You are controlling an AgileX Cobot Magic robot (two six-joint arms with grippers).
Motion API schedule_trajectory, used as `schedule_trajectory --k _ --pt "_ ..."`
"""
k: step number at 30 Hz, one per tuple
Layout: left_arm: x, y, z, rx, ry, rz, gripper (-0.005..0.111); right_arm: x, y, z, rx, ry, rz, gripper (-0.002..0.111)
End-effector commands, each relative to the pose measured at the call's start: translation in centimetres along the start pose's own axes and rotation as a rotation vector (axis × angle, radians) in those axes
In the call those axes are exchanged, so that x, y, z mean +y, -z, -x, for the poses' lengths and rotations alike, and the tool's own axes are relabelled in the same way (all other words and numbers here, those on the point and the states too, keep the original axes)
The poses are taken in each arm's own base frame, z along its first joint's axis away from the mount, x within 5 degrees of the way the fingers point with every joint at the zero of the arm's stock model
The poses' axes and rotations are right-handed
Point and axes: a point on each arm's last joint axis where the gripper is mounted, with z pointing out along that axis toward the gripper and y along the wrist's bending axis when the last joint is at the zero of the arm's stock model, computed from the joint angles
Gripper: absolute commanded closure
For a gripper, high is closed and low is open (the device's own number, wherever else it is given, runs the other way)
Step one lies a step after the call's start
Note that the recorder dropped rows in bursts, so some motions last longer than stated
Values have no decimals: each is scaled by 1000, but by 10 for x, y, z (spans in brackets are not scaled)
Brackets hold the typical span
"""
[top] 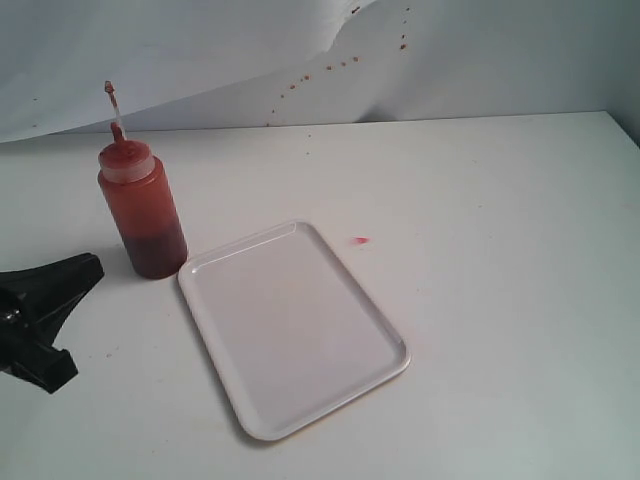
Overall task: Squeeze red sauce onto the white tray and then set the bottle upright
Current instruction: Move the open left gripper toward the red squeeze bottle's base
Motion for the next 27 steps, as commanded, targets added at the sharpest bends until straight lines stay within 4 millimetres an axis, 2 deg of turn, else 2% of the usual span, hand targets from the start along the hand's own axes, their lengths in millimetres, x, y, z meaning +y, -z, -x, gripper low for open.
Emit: schedule_trajectory --k 1,12,18,27 --pt "-1 -1 1 -10 -41 -14 107 0 0 0 -13 0 5 108" --pt "1 -1 2 -19 -203 10 107 0 0 0 -13 0 5 108" --pt "9 0 6 -48 -202 104 107 0 0 0 -13 0 5 108" --pt "13 -4 8 -54 -230 112 107 0 0 0 -13 0 5 108"
